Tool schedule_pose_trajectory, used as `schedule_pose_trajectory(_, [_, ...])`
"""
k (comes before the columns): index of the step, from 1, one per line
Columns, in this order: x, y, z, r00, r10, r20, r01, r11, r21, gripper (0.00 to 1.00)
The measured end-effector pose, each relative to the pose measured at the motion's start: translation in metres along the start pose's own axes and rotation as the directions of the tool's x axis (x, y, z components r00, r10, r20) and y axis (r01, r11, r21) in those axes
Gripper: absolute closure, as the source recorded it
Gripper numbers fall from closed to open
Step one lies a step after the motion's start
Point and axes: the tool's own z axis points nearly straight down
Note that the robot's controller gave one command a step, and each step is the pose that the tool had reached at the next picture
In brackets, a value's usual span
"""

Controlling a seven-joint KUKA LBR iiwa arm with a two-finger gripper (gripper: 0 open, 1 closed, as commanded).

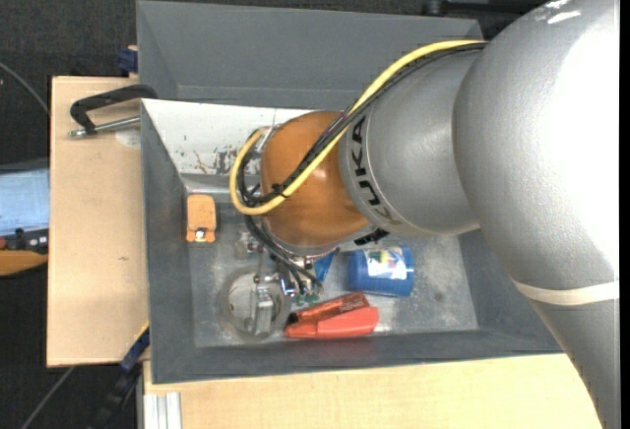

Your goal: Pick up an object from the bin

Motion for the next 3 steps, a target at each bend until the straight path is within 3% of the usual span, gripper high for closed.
schedule_pose_trajectory(1, [0.0084,-0.0175,0.0258,0.995,0.102,-0.001,-0.102,0.995,-0.007,0.00])
schedule_pose_trajectory(2, [0.0001,-0.0226,0.0254,0.995,0.096,0.012,-0.096,0.995,-0.006,1.00])
schedule_pose_trajectory(3, [0.0001,-0.0226,0.0254,0.995,0.096,0.012,-0.096,0.995,-0.006,1.00])
